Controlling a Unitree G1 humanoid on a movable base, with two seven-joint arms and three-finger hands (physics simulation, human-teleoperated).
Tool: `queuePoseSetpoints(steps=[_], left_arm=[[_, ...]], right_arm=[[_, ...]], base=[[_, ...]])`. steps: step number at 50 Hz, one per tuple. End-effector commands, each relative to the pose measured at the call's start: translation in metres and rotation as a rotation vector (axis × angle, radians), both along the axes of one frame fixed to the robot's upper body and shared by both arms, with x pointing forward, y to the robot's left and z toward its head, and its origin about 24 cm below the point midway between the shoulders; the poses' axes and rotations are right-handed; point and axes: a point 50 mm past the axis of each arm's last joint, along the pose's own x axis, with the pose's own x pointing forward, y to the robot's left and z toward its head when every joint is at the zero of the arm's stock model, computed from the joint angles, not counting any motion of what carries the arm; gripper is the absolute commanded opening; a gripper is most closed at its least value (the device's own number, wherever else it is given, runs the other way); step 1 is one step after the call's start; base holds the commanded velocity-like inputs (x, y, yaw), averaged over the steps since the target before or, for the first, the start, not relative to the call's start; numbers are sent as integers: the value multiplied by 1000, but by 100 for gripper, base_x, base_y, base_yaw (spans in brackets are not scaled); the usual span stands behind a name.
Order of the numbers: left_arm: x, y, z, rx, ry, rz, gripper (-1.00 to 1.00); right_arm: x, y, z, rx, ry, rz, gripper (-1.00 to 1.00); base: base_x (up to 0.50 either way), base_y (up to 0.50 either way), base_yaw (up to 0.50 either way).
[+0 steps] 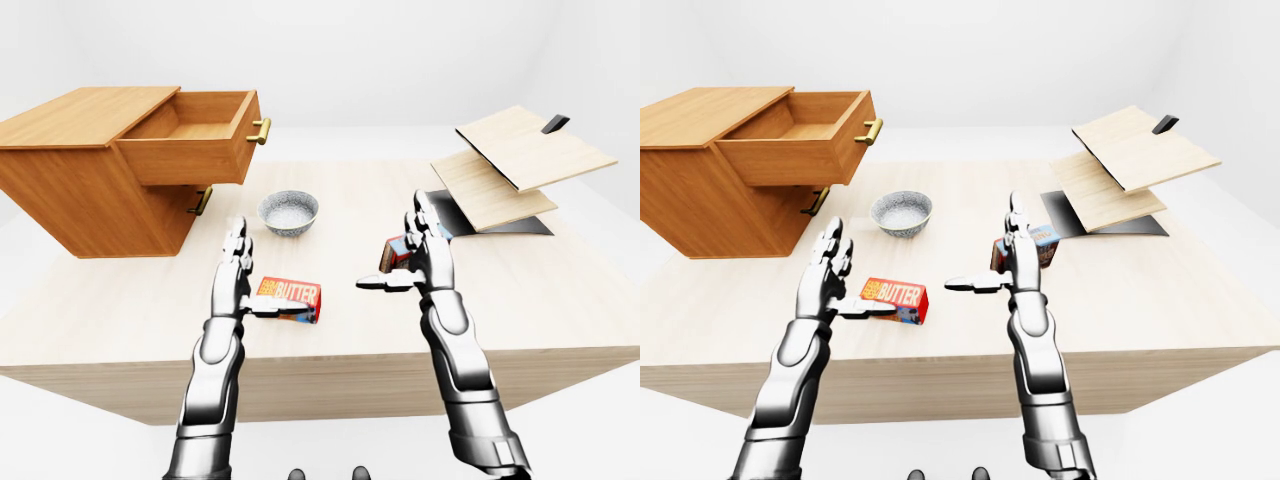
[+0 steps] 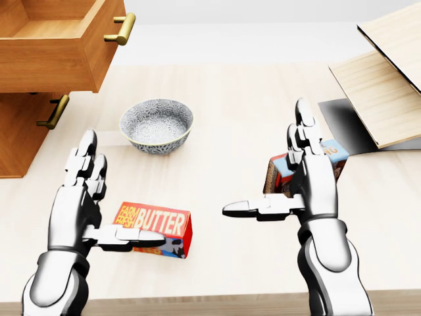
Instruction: Close the top drawer of the cabinet.
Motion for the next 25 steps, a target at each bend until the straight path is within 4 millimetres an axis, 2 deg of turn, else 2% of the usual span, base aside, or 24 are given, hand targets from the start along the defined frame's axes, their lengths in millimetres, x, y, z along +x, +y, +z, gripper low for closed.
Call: queuePoseSetpoints(steps=[1, 6, 21, 25], left_arm=[[12, -3, 42, 9, -159, -17, 100], [10, -3, 54, -2, -210, -21, 100], [4, -7, 42, -7, -171, -32, 100], [4, -8, 41, -5, -168, -38, 100]], right_arm=[[-1, -3, 17, 9, -68, 4, 100], [-6, -4, 14, 10, -63, 8, 100], [-4, -3, 9, 18, -40, 10, 100], [-6, -4, 8, 9, -40, 15, 100]], base=[[0, 0, 0], [0, 0, 0], [0, 0, 0], [20, 0, 0]])
